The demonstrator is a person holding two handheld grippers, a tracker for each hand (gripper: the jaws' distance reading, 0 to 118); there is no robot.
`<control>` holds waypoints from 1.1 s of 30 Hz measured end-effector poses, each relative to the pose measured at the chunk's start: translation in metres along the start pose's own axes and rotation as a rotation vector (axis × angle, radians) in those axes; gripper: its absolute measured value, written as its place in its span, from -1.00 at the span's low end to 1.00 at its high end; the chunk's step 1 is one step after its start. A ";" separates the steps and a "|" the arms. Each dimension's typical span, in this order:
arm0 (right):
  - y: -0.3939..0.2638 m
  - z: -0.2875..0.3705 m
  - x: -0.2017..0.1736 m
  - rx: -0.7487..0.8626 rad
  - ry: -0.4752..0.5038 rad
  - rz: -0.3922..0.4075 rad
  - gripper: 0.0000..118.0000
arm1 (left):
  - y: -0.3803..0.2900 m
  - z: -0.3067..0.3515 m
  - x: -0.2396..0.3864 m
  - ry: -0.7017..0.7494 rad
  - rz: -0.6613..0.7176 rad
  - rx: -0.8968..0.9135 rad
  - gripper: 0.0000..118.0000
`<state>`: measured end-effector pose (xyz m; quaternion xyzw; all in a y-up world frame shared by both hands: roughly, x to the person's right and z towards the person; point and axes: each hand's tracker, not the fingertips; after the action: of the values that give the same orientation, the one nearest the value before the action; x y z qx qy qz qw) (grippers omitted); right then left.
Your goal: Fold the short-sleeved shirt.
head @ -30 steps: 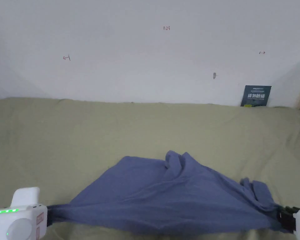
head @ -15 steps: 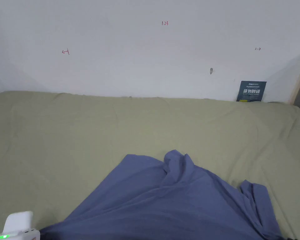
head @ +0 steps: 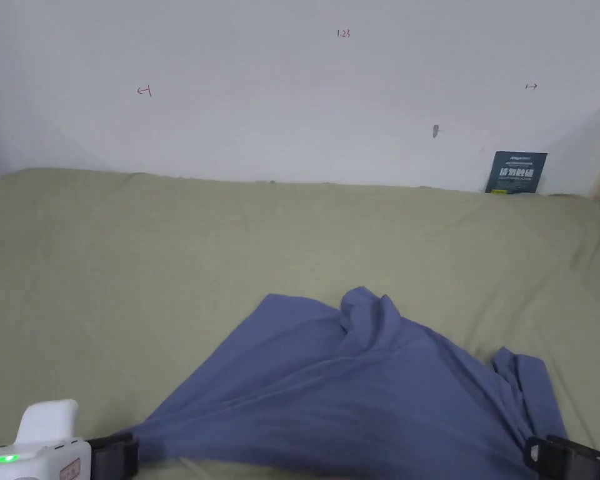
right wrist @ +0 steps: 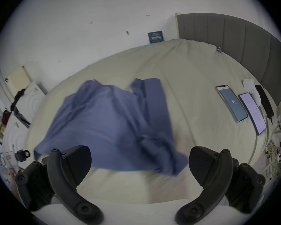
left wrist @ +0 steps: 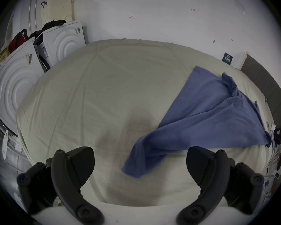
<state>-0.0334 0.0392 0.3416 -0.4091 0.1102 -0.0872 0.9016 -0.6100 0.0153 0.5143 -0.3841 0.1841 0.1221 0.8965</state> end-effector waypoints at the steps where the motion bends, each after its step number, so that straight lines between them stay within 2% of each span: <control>1: -0.003 0.010 -0.010 0.003 0.002 0.007 1.00 | -0.001 0.011 0.002 -0.017 0.007 0.006 0.92; 2: -0.010 0.023 -0.021 0.045 0.015 0.030 0.98 | -0.003 0.021 0.004 -0.042 0.018 0.027 0.92; 3: -0.018 0.034 -0.029 0.099 0.028 0.060 0.71 | -0.003 0.028 0.005 -0.061 0.023 0.037 0.86; 4: -0.028 0.050 -0.048 0.135 0.016 0.077 0.19 | -0.003 0.043 0.007 -0.076 0.020 0.042 0.71; 5: -0.039 0.056 -0.059 0.158 -0.012 0.103 -0.51 | -0.006 0.052 0.010 -0.081 0.025 0.057 0.27; 6: -0.049 0.061 -0.066 0.178 -0.028 0.129 -1.00 | -0.010 0.056 0.012 -0.077 0.019 0.057 -0.98; 8: -0.067 0.073 -0.090 0.181 0.039 0.160 -1.00 | -0.028 0.040 -0.009 -0.077 0.020 0.061 -1.00; 12: -0.094 0.082 -0.111 0.214 0.080 0.186 -1.00 | -0.052 0.041 -0.014 -0.115 0.040 0.019 -1.00; 16: -0.104 0.080 -0.128 0.226 0.080 0.223 -1.00 | -0.063 0.048 -0.019 -0.111 0.074 0.013 -1.00; 21: -0.109 0.067 -0.134 0.220 0.072 0.265 -1.00 | -0.050 0.049 -0.018 -0.067 0.040 0.025 -1.00; 24: -0.107 0.063 -0.140 0.199 0.080 0.270 -1.00 | -0.035 0.024 -0.034 -0.066 0.031 0.027 -0.80; 25: -0.108 0.060 -0.142 0.193 0.077 0.268 -1.00 | -0.030 0.015 -0.035 -0.072 0.017 0.022 -0.48; 26: -0.108 0.058 -0.144 0.182 0.082 0.264 -1.00 | -0.026 0.003 -0.036 -0.087 -0.006 -0.015 0.22; 27: -0.108 0.055 -0.145 0.157 0.103 0.264 -1.00 | -0.024 -0.012 -0.036 -0.094 -0.013 -0.062 1.00; 30: -0.114 0.048 -0.144 0.149 0.107 0.297 -1.00 | -0.011 -0.039 -0.042 -0.085 -0.110 -0.072 0.96; 33: -0.112 0.048 -0.151 0.131 0.116 0.309 -1.00 | -0.006 -0.063 -0.027 -0.058 -0.123 -0.079 0.96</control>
<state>-0.1729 0.0380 0.4763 -0.3222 0.2178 0.0219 0.9210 -0.6467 -0.0373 0.4892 -0.4259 0.1292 0.0849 0.8914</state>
